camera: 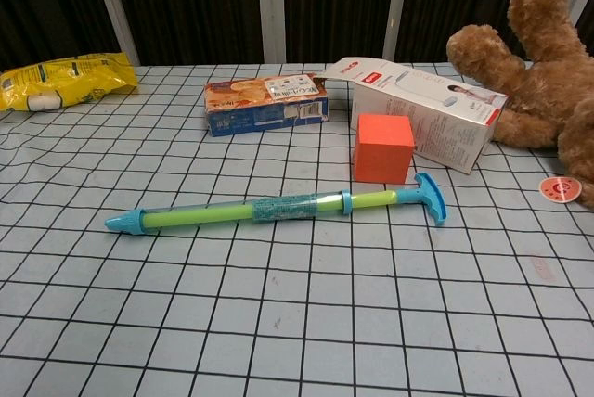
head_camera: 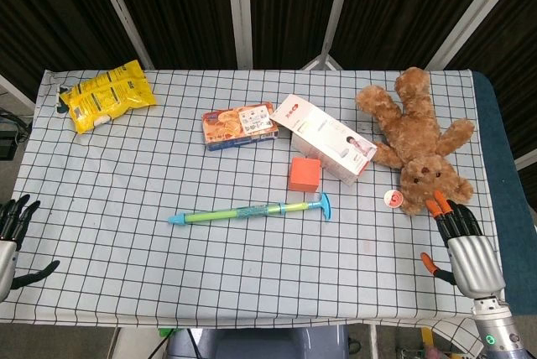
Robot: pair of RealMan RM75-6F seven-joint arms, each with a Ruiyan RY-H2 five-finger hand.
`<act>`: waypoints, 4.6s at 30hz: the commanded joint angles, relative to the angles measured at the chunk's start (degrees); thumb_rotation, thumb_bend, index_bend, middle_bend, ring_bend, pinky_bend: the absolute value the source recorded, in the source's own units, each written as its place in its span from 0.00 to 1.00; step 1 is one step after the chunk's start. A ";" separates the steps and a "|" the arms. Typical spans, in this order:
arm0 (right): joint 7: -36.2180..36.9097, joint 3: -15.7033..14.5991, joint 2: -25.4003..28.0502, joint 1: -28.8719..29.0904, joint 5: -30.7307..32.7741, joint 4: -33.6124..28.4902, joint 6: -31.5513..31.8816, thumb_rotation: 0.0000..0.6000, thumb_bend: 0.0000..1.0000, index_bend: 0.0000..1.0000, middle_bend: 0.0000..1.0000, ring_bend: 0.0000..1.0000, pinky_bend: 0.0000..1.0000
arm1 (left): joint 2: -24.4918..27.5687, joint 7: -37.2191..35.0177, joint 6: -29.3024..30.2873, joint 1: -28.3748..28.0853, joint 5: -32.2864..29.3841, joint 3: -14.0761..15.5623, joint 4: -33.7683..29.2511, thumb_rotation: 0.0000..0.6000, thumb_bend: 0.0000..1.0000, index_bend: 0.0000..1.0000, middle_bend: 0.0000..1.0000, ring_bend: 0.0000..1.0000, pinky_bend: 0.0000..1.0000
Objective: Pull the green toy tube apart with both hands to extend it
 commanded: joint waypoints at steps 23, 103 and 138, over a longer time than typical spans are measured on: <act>-25.23 10.58 -15.06 20.77 16.69 -3.73 -24.85 1.00 0.32 0.36 1.00 1.00 0.91 | 0.46 -1.75 -1.95 -0.33 1.86 -0.16 0.09 1.00 0.12 0.00 0.00 0.00 0.00; -31.08 7.58 -19.61 26.16 27.78 6.50 -27.02 1.00 0.44 0.73 1.00 1.00 0.91 | 3.17 -5.66 -8.89 -1.74 -0.41 -0.69 -8.02 1.00 0.14 0.02 0.00 0.00 0.00; -32.33 6.04 -15.95 26.18 28.61 1.75 -26.27 1.00 0.44 0.75 1.00 1.00 0.91 | -17.73 33.73 -34.23 -32.03 -31.66 -14.05 -10.50 1.00 0.26 0.31 0.09 0.00 0.00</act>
